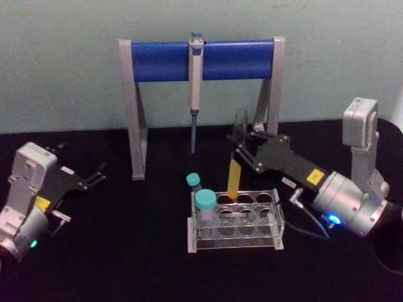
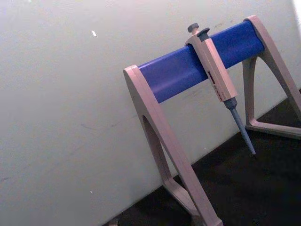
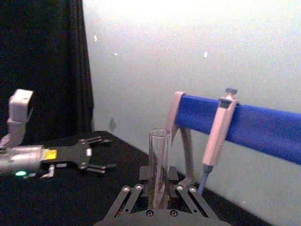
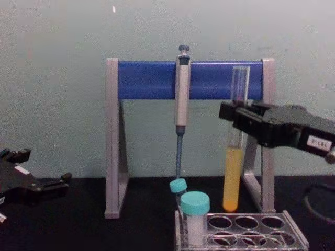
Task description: Pick up the test tube from the test tube rack, shake it, then place it back into the test tube rack.
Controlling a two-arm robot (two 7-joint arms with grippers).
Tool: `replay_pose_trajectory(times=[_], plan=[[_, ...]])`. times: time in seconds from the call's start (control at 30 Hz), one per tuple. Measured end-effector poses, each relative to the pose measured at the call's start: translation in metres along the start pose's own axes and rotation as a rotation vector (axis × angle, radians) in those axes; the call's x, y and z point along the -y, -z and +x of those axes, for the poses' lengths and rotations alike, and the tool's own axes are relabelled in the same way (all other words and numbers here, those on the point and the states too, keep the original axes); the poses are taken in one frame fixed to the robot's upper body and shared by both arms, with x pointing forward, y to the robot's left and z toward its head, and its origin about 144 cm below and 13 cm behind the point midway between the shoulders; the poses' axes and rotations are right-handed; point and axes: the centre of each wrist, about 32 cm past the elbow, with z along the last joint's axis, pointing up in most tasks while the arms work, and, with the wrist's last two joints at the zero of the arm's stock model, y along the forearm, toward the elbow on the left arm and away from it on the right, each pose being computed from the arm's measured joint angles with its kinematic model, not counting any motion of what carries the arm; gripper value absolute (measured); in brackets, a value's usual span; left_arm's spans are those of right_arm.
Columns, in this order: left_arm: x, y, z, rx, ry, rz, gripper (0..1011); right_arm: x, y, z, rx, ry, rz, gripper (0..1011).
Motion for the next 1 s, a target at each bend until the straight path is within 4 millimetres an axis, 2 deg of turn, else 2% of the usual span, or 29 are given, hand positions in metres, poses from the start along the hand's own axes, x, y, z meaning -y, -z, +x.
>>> replay_pose_trajectory(times=[0.3,0.57,0.8,1.0], plan=[[0.000,0.000,0.000,0.000,0.000,0.000,1001,-0.013,-0.004,0.019,0.040,0.053,0.013,232],[0.000,0.000,0.000,0.000,0.000,0.000,1001,-0.018,-0.003,0.026,0.047,0.071,0.008,232],[0.000,0.000,0.000,0.000,0.000,0.000,1001,-0.016,-0.002,0.028,0.049,0.093,-0.004,232],[0.000,0.000,0.000,0.000,0.000,0.000,1001,-0.006,-0.004,0.030,0.058,0.128,-0.008,232]])
